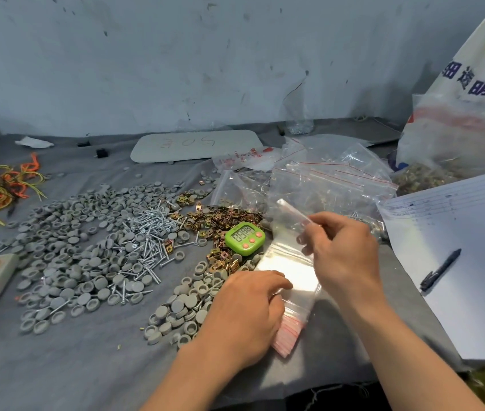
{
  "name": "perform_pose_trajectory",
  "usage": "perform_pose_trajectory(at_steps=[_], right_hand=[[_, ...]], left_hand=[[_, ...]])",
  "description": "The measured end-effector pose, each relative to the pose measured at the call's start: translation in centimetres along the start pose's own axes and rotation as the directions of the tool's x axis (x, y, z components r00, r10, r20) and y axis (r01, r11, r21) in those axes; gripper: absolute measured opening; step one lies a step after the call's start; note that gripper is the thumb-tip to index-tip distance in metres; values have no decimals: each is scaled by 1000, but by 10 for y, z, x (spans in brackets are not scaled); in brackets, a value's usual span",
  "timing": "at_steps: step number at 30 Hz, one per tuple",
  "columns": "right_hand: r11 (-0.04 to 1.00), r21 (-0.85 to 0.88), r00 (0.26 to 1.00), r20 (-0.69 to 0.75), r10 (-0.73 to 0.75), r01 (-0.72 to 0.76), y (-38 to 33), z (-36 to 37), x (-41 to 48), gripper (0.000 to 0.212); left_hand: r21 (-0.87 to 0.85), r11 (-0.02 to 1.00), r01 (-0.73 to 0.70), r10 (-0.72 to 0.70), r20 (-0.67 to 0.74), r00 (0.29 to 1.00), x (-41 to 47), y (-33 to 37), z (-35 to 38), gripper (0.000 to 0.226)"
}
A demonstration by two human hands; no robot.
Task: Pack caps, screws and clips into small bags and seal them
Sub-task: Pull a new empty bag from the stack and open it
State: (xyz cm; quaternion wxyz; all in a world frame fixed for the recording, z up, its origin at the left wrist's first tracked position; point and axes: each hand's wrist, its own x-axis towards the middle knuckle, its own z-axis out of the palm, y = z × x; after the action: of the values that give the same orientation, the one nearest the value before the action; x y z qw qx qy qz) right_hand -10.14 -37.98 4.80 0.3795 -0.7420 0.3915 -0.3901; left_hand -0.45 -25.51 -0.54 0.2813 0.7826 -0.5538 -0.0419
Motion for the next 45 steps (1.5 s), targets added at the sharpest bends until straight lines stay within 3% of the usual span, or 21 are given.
perform_pose_trajectory(at_steps=[3, 6, 8, 12, 14, 16, 18, 19, 22, 25, 26, 30, 33, 35, 37, 40, 42, 43, 45], right_hand=[[969, 246, 1000, -3, 29, -27, -3, 5, 0, 30], [877, 476, 998, 3, 69, -62, -4, 13, -1, 35], [805, 590, 996, -20, 90, -61, -7, 14, 1, 41], [632, 767, 993, 62, 104, -114, -13, 15, 4, 51], [625, 763, 985, 162, 64, -166, -16, 20, 0, 48], [656, 722, 970, 235, 68, -221, -19, 26, -6, 41], [644, 709, 950, 294, 101, -288, -23, 33, -9, 32], [617, 712, 934, 339, 116, -335, -25, 36, -9, 26], [526, 684, 836, 540, 100, -505, -33, 43, -10, 11], [504, 617, 739, 670, 66, -604, -38, 52, -12, 13], [518, 607, 738, 671, 71, -602, -39, 55, -12, 14], [574, 612, 817, 541, 199, -545, -41, 69, -10, 9], [550, 626, 829, 479, 287, -553, -43, 82, -7, 7], [509, 661, 833, 468, 294, -551, -47, 91, -10, 8], [486, 681, 834, 495, 246, -548, -51, 101, -15, 26], [588, 612, 811, 569, 138, -529, -56, 115, -24, 50], [548, 630, 808, 568, 157, -550, -60, 120, -26, 41], [505, 647, 803, 567, 183, -572, -61, 121, -26, 35], [462, 659, 796, 567, 215, -594, -63, 125, -25, 32]], left_hand=[[83, 996, 21, -19, -28, 999, 0, 6, -2, 40], [224, 974, 24, -2, -95, 995, -4, 8, -4, 44], [224, 974, 30, -6, -107, 994, -6, 8, -4, 41], [113, 991, 66, -55, -95, 994, -6, 9, -7, 31], [-20, 988, 153, -155, -159, 975, -5, 9, -11, 23], [-249, 931, 266, -329, -264, 907, -5, 7, -21, 22], [-577, 759, 302, -534, -285, 796, -4, 0, -36, 36], [-732, 620, 284, -604, -214, 768, -3, -3, -44, 47], [-933, 282, 223, -568, 25, 823, -3, -14, -62, 91], [-979, 18, 201, -394, 178, 902, -7, -19, -78, 77], [-977, -11, 211, -367, 201, 908, -9, -20, -84, 67], [-938, 229, 259, -534, 102, 839, -18, -34, -100, 30], [-927, 266, 263, -599, 55, 799, -26, -42, -109, 20], [-882, 362, 302, -671, -21, 741, -29, -47, -112, 11], [-836, 443, 322, -713, -111, 693, -30, -51, -110, 11], [-832, 448, 327, -752, -153, 641, -33, -55, -110, 11], [-785, 499, 366, -760, -195, 620, -36, -58, -112, 10], [-703, 574, 420, -751, -247, 613, -39, -59, -112, 20], [-410, 725, 554, -688, -379, 619, -44, -62, -111, 38]])
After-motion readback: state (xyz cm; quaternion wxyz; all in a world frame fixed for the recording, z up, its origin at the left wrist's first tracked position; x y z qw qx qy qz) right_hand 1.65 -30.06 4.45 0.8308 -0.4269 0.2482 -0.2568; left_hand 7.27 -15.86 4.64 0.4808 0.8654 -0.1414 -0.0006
